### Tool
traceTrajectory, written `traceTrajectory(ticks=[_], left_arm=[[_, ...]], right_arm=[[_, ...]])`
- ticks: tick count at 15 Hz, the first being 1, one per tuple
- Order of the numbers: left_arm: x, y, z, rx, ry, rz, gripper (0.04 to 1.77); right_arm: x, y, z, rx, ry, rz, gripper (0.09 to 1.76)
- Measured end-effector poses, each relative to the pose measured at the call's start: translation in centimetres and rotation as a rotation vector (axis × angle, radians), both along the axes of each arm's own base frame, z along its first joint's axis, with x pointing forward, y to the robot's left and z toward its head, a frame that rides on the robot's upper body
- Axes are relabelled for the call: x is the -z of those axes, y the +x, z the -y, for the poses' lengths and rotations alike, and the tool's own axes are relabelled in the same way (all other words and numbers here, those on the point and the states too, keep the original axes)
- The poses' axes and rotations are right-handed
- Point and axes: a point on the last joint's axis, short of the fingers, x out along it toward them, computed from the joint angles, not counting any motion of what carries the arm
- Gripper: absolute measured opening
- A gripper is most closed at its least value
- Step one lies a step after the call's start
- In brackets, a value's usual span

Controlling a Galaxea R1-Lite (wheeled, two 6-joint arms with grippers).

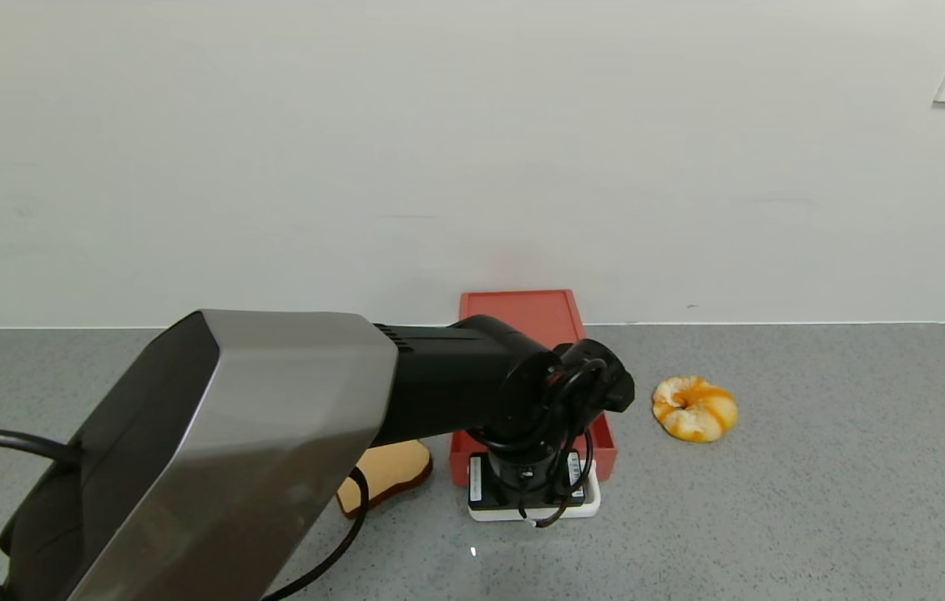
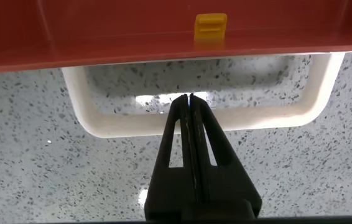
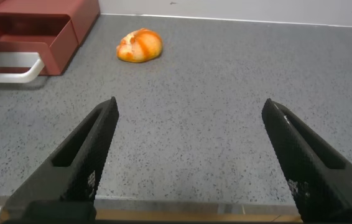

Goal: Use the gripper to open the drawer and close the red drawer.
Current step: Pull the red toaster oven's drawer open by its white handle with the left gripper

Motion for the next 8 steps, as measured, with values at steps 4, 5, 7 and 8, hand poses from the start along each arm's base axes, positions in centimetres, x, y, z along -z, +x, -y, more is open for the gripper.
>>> traceTrajectory(ticks=[4,5,7,8], left_arm=[[0.06,-0.12,0.04,-0.002,-0.002,-0.007,0.11],[0.08,-0.25,0.07,0.001,0.0,-0.009,0.11],[0.07,-0.52,0.05,0.006,0.005,-0.018,0.11],[0.06,-0.54,0.04,0.005,0.004,-0.02,0.11]], right_arm=[[0.0,0.0,0.0,0.0,0.0,0.0,1.7],[0.0,0.0,0.0,0.0,0.0,0.0,1.7],[0.0,0.0,0.0,0.0,0.0,0.0,1.7],[0.0,0.0,0.0,0.0,0.0,0.0,1.7]])
